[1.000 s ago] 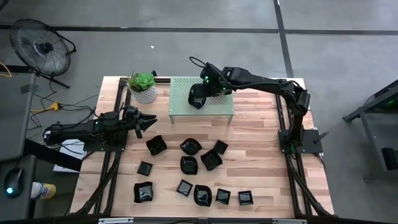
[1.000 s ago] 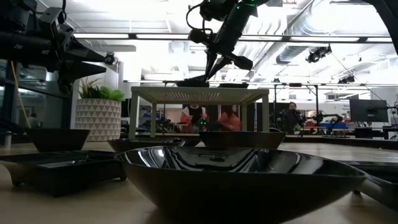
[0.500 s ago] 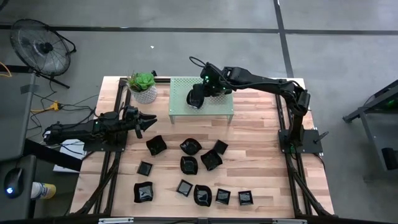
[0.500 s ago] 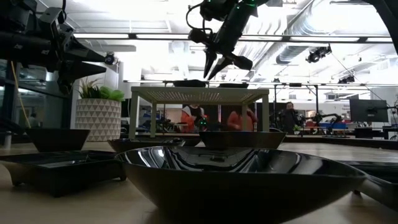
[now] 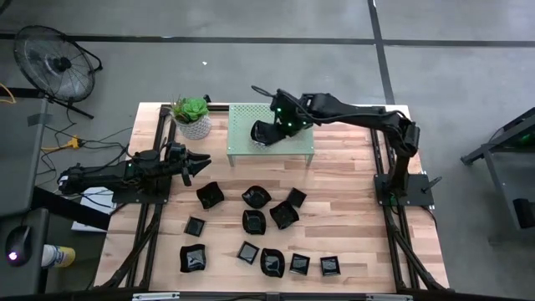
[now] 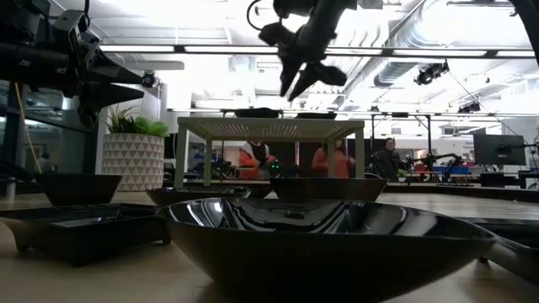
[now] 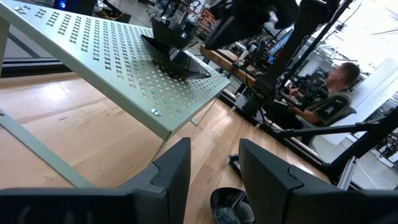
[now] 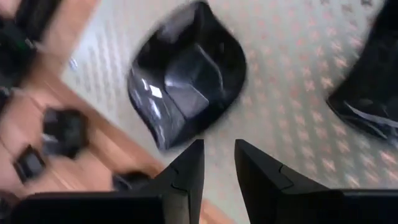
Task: Pick & Place Mini shaped plates
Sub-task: Put the square plate on the shelf
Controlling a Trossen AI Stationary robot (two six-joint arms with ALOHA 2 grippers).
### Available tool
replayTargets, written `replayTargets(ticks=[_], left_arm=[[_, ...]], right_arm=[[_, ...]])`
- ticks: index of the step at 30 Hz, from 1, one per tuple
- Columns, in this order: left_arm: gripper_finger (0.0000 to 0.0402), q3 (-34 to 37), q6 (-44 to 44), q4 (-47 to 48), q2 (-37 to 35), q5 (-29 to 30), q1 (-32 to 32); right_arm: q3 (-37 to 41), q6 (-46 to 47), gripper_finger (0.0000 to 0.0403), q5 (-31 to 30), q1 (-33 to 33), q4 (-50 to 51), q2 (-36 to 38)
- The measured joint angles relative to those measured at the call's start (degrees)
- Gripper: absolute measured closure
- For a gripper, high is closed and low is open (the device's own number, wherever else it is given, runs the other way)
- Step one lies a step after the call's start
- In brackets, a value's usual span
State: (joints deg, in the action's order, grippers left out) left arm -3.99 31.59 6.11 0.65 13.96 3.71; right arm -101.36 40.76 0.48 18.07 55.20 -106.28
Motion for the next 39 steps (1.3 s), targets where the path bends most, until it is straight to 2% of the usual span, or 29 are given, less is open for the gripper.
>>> replayTargets(ticks=[9,14,21,28,39], left_arm=[[0.0268,0.0,0.0,0.0,0.0,0.1,0.0],[0.0268,0.0,0.0,0.0,0.0,0.1,0.0],[0.0268,0.0,0.0,0.0,0.0,0.1,0.0],[0.0268,0.0,0.0,0.0,0.0,0.1,0.0],[0.0268,0.0,0.0,0.0,0.0,0.1,0.0]], right_arm=[[0.0,-1.8,0.0319,-7.2,-7.6,16.0,5.1],[0.0,3.3,0.0320,-9.8,-14.3,23.1,7.2],[0.0,9.6,0.0320,-11.4,-23.6,26.7,8.2],[8.3,15.5,0.0320,-7.3,-29.1,23.3,8.4],[31.6,17.3,0.0320,-1.1,-29.0,1.6,16.1]])
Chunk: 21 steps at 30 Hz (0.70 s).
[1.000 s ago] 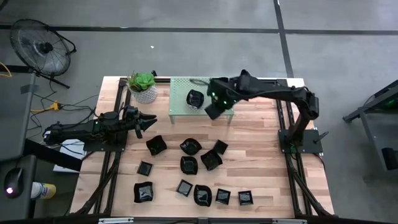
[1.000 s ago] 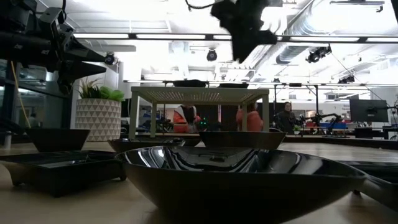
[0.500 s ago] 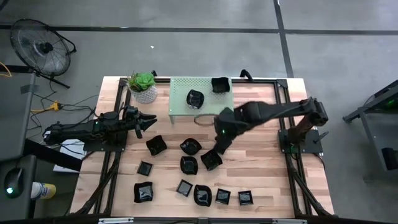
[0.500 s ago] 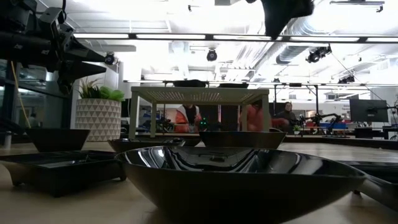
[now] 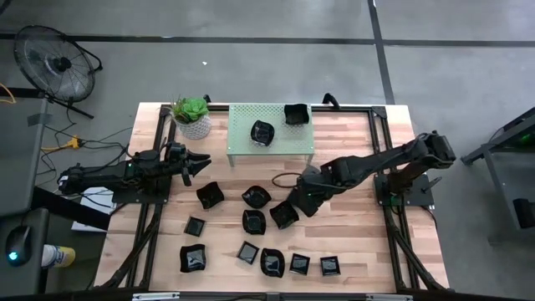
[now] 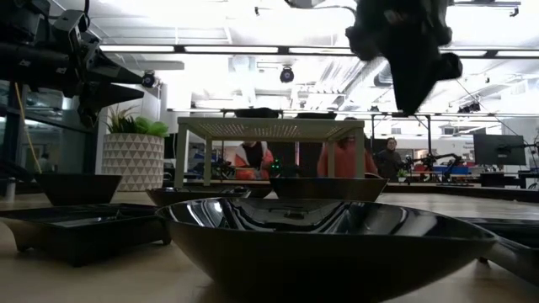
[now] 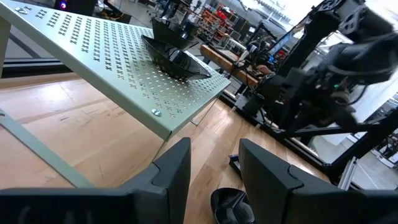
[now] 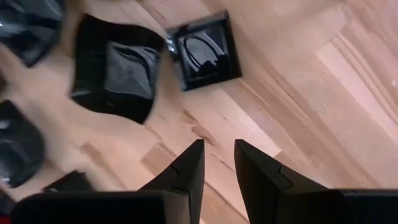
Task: Pick & Place Mini shaped plates
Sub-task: Put the square plate on the shelf
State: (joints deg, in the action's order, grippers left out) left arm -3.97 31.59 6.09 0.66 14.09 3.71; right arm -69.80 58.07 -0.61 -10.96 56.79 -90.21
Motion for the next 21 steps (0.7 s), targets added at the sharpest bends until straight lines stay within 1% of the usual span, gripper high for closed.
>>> replayTargets(ticks=[3,10,16,21], left_arm=[[0.0268,0.0,0.0,0.0,0.0,0.0,0.0],[0.0268,0.0,0.0,0.0,0.0,0.0,0.0],[0.0268,0.0,0.0,0.0,0.0,0.0,0.0],[0.0268,0.0,0.0,0.0,0.0,0.0,0.0]], right_arm=[[4.1,0.0,0.0320,0.4,0.6,-3.1,0.7],[10.2,-2.1,0.0320,0.1,3.1,-10.5,0.7],[14.0,-2.8,0.0320,-1.0,5.1,-17.4,0.6],[14.6,-7.7,0.0320,-2.7,5.8,-18.2,-0.4]])
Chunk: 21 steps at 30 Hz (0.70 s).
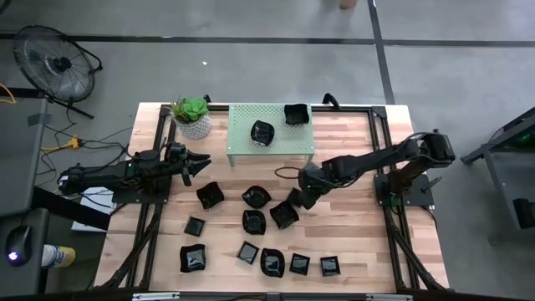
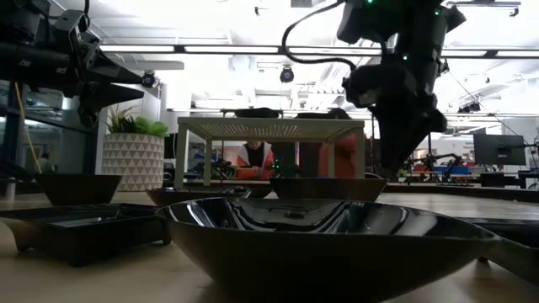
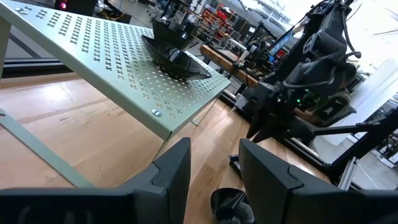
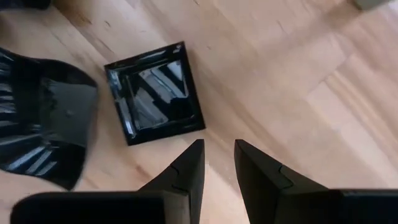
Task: Pick & Place Mini shaped plates
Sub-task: Put the square plate on the shelf
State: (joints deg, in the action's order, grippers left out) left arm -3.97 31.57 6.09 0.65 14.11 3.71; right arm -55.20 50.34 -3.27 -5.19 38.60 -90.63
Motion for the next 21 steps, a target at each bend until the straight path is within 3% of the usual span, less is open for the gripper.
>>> replayTargets(ticks=[21], left_arm=[[0.0268,0.0,0.0,0.0,0.0,0.0,0.0]], right_arm=[[0.0,-10.6,0.0320,0.7,2.5,-7.6,-7.7]])
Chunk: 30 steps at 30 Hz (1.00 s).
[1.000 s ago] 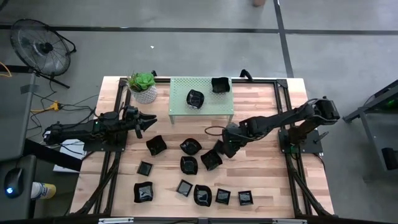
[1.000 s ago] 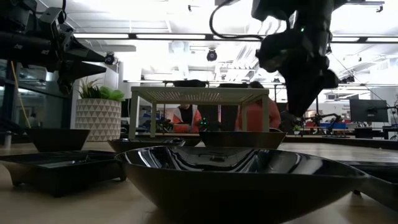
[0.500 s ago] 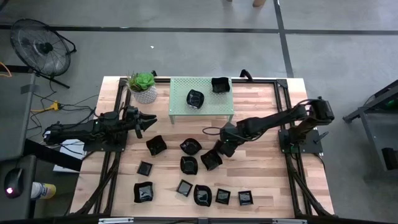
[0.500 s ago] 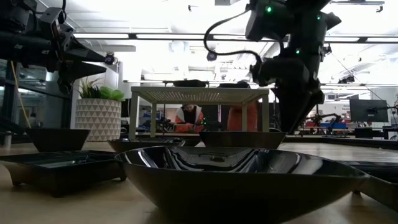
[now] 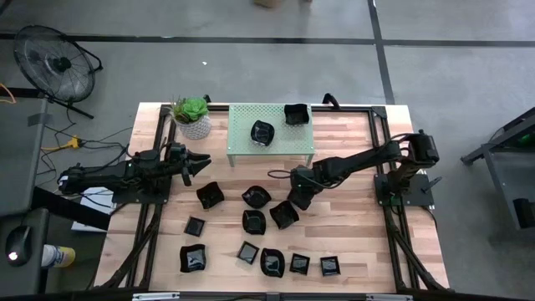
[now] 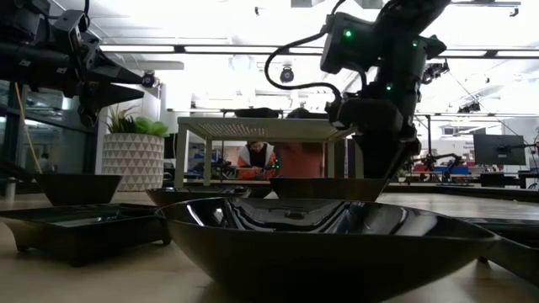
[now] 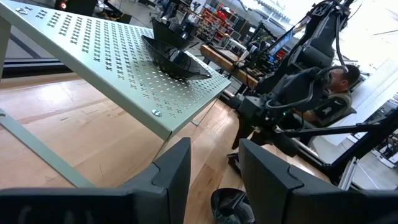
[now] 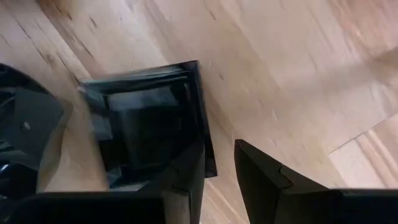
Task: Pick & Place Mini shaped plates
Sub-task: Put the square plate on the shelf
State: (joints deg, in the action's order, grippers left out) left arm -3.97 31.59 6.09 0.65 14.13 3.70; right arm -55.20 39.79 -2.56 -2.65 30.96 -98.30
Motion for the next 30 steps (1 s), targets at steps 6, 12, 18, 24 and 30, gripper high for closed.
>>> replayTargets(ticks=[6,12,18,24,30], left_arm=[[0.0268,0.0,0.0,0.0,0.0,0.0,0.0],[0.0268,0.0,0.0,0.0,0.0,-0.1,0.0],[0.0268,0.0,0.0,0.0,0.0,-0.1,0.0],[0.0268,0.0,0.0,0.0,0.0,-0.1,0.0],[0.0268,0.0,0.0,0.0,0.0,-0.1,0.0]], right_arm=[[0.0,0.0,0.0320,1.1,0.1,-0.5,0.0],[0.0,-0.4,0.0320,2.1,0.1,-0.9,0.0],[0.0,-1.3,0.0320,2.2,0.1,-1.0,0.0],[0.0,-1.3,0.0321,3.0,0.1,-1.1,0.0],[0.0,-1.3,0.0338,3.0,0.1,-1.2,0.0]])
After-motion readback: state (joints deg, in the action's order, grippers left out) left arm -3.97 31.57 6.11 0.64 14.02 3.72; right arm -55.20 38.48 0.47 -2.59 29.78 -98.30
